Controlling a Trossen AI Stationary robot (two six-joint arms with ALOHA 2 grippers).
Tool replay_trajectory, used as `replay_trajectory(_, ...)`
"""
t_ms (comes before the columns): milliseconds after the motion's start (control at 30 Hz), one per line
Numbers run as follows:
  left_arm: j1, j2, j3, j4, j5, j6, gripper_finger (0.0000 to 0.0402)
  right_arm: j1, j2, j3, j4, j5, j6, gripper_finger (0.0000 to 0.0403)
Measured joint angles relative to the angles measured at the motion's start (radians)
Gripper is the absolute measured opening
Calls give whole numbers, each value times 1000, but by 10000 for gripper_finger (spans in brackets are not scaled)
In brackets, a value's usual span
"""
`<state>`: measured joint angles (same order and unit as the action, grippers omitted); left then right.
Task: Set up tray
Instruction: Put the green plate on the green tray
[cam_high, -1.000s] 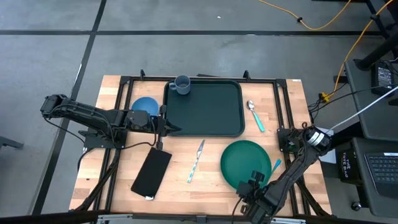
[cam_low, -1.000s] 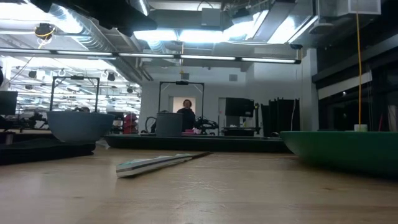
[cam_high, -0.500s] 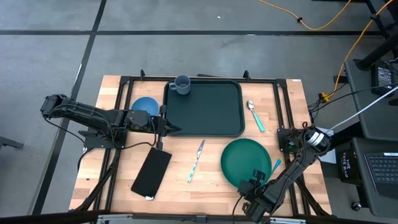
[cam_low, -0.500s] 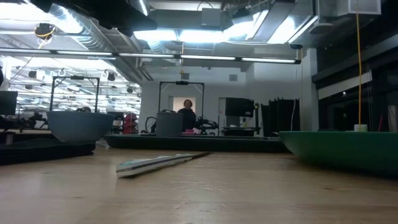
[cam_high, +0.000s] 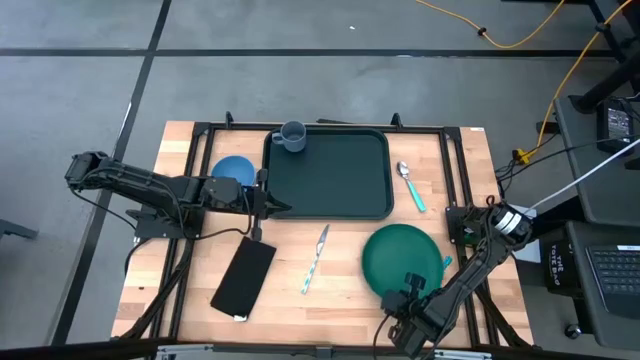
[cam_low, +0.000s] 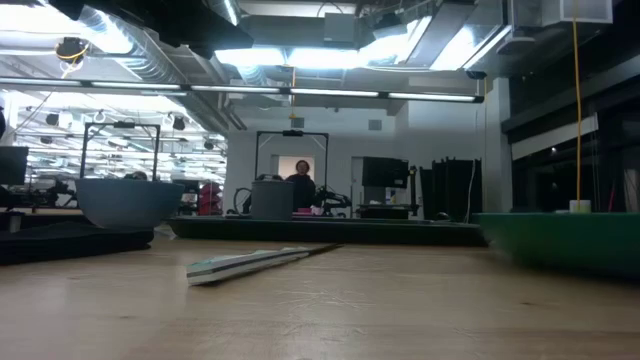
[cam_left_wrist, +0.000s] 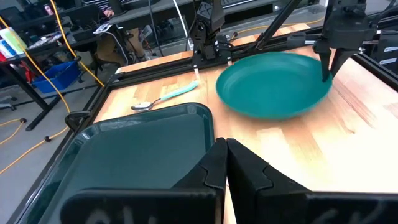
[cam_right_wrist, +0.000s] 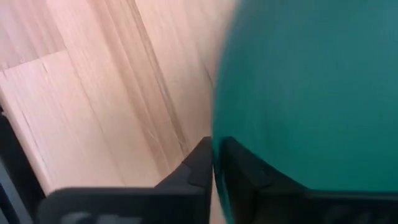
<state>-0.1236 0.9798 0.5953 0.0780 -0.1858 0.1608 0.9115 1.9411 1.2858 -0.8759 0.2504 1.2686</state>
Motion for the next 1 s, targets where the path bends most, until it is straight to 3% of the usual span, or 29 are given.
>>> replay_trajectory(433, 0, 0, 0, 0, 0, 0, 5, 0, -1, 6, 43, 22, -39, 12)
replay_trajectory(600, 0, 0, 0, 0, 0, 0, 2, -2, 2, 49, 34, 97, -114, 12)
replay_trajectory(1000, 0, 0, 0, 0, 0, 0, 3, -8, 2, 292, -295, 168, -174, 11)
